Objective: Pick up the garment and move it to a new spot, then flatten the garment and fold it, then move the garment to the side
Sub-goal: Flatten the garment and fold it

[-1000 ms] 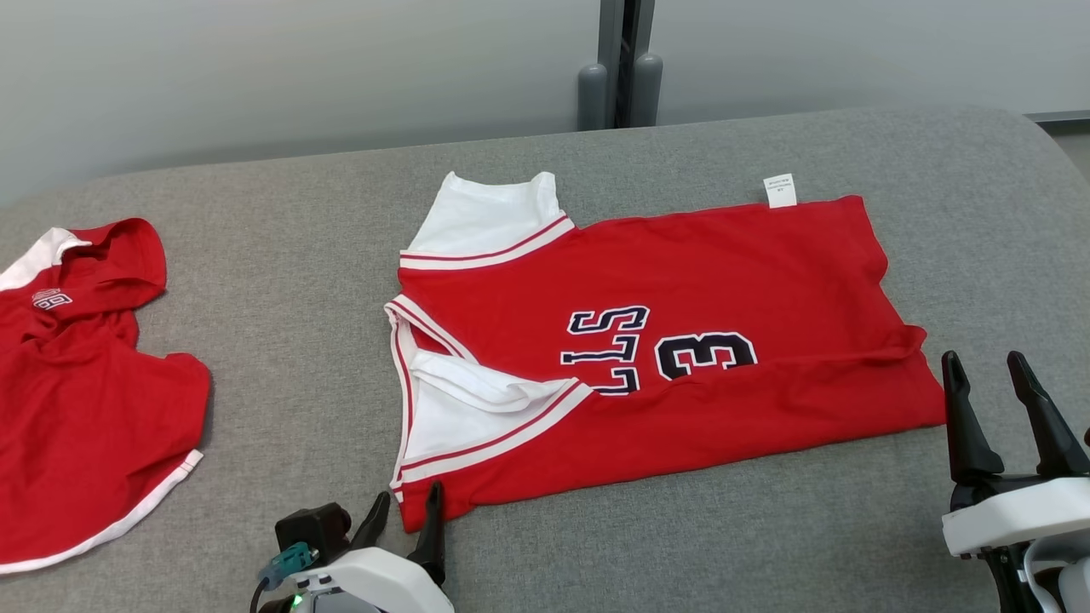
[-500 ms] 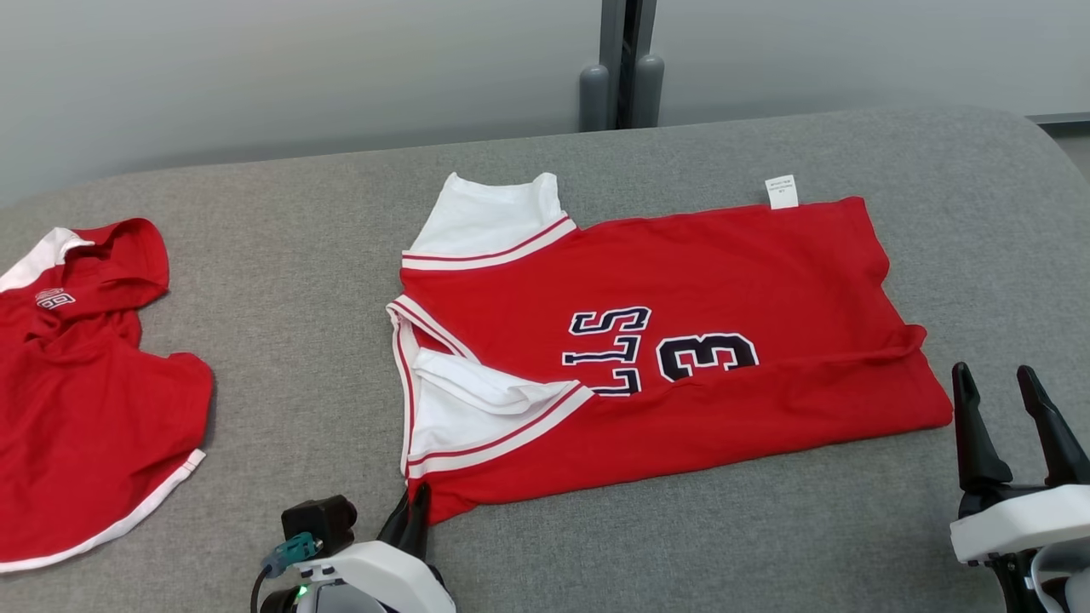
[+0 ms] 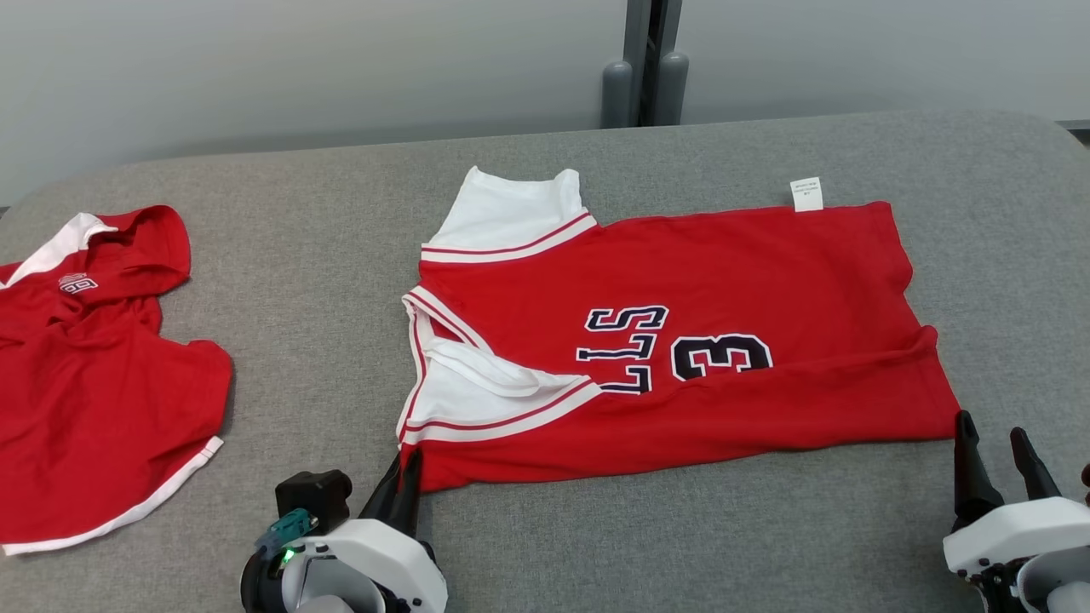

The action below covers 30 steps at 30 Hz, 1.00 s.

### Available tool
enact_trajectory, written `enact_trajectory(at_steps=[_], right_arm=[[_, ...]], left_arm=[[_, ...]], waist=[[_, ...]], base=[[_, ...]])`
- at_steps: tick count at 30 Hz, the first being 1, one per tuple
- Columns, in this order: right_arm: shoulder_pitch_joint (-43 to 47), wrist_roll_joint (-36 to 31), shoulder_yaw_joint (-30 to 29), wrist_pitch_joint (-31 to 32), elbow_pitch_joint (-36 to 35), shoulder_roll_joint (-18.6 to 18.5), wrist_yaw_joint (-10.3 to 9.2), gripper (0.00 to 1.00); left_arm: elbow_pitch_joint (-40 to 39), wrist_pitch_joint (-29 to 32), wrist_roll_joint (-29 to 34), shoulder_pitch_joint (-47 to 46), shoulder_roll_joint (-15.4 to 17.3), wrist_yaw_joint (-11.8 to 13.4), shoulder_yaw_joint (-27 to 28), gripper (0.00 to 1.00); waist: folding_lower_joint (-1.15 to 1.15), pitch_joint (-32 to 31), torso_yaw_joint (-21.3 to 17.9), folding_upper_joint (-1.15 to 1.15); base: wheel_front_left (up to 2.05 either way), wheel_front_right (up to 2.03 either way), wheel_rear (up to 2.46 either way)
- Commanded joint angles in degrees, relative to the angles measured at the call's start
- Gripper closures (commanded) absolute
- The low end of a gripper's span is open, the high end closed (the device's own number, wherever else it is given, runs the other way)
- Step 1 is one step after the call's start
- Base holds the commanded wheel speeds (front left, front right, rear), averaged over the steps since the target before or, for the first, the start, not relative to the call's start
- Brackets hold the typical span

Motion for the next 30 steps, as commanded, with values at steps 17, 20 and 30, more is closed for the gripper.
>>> enact_trajectory(at_steps=[17,20,30], right_arm=[[-10.1,14.6,5.4,0.8,15.7,-1.2,0.00,0.00],[-10.9,17.0,6.5,1.4,16.7,-1.6,-0.01,0.00],[-12.2,20.6,12.1,1.1,17.1,-3.3,0.00,1.00]], left_arm=[[-4.5,1.3,1.3,-0.3,0.7,0.6,-2.2,1.00],[-4.9,1.5,1.3,-0.4,0.9,0.8,-2.3,1.00],[-5.6,1.9,1.1,-0.9,1.3,1.0,-2.6,1.00]], waist=[[0.00,2.7,1.9,0.00],[0.00,3.1,2.1,0.00],[0.00,3.5,2.5,0.00]], base=[[0.00,0.00,0.00],[0.00,0.00,0.00],[0.00,0.00,0.00]])
